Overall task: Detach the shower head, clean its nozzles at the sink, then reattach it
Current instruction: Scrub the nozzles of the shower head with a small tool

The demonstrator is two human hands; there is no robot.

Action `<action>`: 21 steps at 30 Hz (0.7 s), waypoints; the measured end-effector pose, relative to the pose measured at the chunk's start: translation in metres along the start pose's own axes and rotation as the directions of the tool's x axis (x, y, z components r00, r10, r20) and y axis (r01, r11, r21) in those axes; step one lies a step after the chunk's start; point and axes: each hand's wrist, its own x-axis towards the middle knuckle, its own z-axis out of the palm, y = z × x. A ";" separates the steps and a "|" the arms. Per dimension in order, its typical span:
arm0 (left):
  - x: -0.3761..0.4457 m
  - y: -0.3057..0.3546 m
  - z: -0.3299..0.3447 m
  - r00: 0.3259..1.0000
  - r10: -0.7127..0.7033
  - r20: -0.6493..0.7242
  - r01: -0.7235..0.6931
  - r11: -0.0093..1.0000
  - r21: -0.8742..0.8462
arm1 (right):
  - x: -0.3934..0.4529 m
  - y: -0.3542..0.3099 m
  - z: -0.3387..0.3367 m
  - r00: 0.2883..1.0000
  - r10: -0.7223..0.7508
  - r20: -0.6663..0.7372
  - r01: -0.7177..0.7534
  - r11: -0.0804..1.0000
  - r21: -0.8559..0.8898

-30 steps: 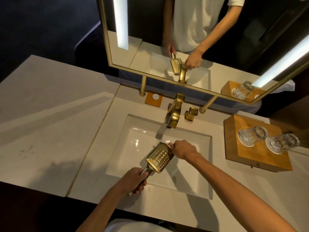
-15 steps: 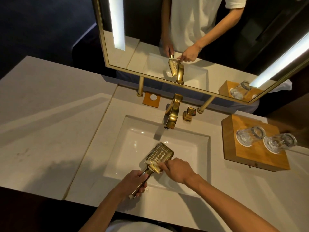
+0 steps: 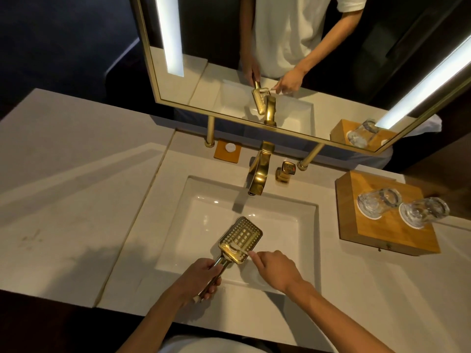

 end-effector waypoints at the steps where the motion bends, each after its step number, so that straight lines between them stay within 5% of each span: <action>1: 0.000 0.000 0.000 1.000 -0.003 0.002 0.003 1.000 -0.001 | 0.003 0.003 -0.002 1.000 0.005 -0.013 -0.005 1.000 0.006; 6: 0.000 0.001 0.004 1.000 -0.005 0.010 0.005 1.000 -0.015 | 0.026 0.038 -0.027 0.974 0.221 -0.060 -0.206 0.960 0.188; 13: 0.002 0.004 0.004 1.000 -0.006 -0.018 0.005 1.000 -0.028 | -0.007 0.012 0.010 1.000 0.011 0.002 -0.011 0.987 0.163; 18: 0.004 0.005 0.004 1.000 0.000 0.003 0.000 0.998 -0.067 | 0.019 0.035 -0.015 0.974 0.207 -0.094 -0.159 0.916 0.369; 21: 0.007 0.006 0.002 1.000 0.003 0.003 -0.002 0.997 -0.078 | 0.015 0.031 -0.008 0.987 0.152 -0.059 -0.123 0.932 0.342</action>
